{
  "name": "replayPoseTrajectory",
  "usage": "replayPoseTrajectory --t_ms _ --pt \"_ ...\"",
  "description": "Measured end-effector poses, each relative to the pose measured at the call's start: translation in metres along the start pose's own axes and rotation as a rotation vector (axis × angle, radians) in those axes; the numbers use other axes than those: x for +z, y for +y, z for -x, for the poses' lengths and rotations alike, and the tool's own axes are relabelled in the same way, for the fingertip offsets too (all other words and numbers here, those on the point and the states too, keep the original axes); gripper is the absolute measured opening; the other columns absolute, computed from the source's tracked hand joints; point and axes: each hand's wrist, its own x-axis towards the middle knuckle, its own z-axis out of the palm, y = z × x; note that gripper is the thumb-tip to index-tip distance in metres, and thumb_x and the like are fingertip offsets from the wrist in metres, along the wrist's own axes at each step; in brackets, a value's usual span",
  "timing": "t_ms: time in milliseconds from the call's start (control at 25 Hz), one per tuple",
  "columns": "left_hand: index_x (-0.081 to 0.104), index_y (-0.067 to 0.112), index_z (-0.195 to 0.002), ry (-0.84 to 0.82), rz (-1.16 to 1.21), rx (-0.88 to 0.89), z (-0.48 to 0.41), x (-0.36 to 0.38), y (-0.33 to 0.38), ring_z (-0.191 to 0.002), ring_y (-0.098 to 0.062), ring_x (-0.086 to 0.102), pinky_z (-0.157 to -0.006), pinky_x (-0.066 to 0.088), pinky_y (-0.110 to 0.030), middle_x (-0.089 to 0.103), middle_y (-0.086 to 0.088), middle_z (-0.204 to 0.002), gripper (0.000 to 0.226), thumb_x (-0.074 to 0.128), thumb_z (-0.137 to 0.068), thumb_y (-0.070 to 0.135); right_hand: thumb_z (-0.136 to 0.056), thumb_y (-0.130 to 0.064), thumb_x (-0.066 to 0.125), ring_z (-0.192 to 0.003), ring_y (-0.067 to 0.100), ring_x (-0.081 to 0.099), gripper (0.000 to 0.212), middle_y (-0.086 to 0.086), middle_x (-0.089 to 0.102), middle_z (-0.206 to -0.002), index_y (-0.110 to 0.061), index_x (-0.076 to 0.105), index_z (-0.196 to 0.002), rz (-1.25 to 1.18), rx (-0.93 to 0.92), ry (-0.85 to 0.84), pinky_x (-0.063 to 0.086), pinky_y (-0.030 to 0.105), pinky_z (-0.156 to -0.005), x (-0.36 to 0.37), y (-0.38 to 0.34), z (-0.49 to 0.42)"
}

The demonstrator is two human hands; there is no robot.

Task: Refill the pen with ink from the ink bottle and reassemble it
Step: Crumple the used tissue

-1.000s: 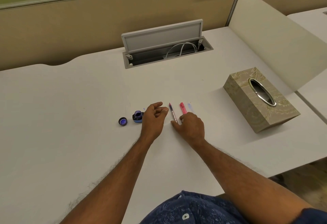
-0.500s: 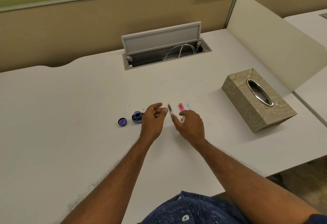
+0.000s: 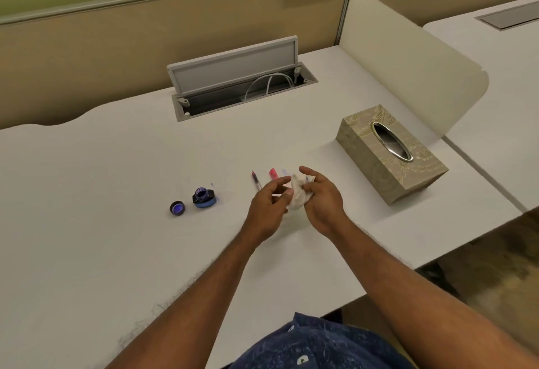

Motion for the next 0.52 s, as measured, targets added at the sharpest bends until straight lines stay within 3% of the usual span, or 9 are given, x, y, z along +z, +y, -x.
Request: replayPoseTrajectory --t_ms 160,240,320,520 --pt "0.053 0.028 -0.135 -0.067 -0.03 0.069 0.005 0.029 0.006 -0.101 -0.02 0.064 -0.077 0.059 -0.029 0.062 -0.002 -0.119 0.038 0.053 -0.097 0.023 -0.093 0.007 0.048 -0.098 0.019 0.067 0.032 0.0 0.069 -0.106 -0.013 0.066 -0.111 0.142 -0.182 0.107 0.058 0.031 -0.079 -0.02 0.003 0.013" --pt "0.052 0.03 -0.135 -0.081 -0.03 0.083 0.006 0.044 0.008 -0.1 -0.024 0.064 -0.077 0.059 -0.031 0.06 -0.004 -0.122 0.039 0.054 -0.096 0.023 -0.093 0.005 0.05 -0.09 0.013 0.07 0.027 -0.008 0.072 -0.096 -0.01 0.068 -0.108 0.162 -0.267 0.125 0.058 0.024 -0.068 -0.028 0.002 0.022" --pt "0.054 0.03 -0.132 -0.064 -0.031 0.08 0.005 0.062 0.009 -0.101 -0.024 0.064 -0.079 0.06 -0.035 0.06 -0.004 -0.123 0.037 0.056 -0.096 0.023 -0.094 0.004 0.048 -0.085 0.014 0.071 0.026 -0.004 0.073 -0.093 -0.008 0.067 -0.107 0.139 -0.299 0.136 0.059 0.026 -0.062 -0.039 -0.003 0.03" --pt "0.062 0.029 -0.125 -0.055 -0.007 0.109 0.008 0.118 0.012 -0.093 -0.011 0.067 -0.066 0.056 -0.018 0.067 0.007 -0.114 0.033 0.061 -0.092 0.024 -0.089 -0.006 0.046 -0.106 0.034 0.064 0.036 0.016 0.065 -0.115 -0.01 0.061 -0.121 0.056 -0.262 0.091 0.055 0.046 -0.084 -0.087 -0.014 0.049"
